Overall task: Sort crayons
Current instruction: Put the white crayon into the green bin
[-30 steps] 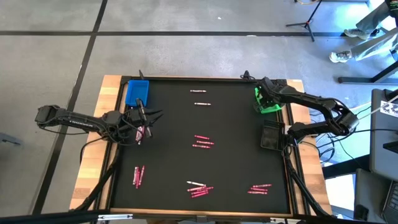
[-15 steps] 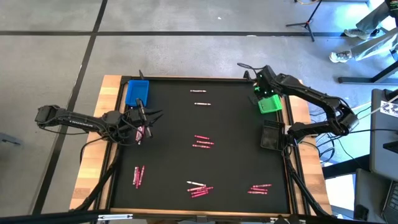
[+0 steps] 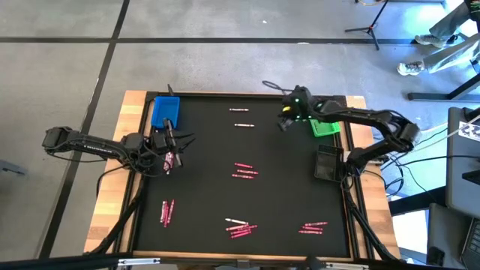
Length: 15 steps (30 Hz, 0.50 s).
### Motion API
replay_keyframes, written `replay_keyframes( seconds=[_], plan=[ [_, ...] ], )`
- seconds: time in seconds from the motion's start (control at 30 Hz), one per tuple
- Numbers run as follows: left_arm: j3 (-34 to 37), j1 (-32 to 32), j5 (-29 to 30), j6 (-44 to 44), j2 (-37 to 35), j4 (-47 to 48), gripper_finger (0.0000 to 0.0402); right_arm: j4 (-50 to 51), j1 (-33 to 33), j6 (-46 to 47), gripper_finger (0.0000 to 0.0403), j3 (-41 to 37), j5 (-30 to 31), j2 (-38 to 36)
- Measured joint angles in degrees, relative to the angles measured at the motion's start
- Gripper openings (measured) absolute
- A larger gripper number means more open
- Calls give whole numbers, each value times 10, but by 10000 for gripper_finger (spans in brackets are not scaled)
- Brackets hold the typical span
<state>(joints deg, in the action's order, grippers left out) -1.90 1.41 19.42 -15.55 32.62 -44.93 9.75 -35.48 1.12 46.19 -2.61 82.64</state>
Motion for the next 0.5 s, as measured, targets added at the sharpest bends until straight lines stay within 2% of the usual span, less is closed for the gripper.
replay_keyframes(
  seconds=[0.23,0.5],
  plan=[
    [0,0,10,13,0,4,71,-126,42,-47,131,4,-5,95],
    [0,0,11,4,0,4,71,-129,68,-91,131,75,-32,188]
  ],
)
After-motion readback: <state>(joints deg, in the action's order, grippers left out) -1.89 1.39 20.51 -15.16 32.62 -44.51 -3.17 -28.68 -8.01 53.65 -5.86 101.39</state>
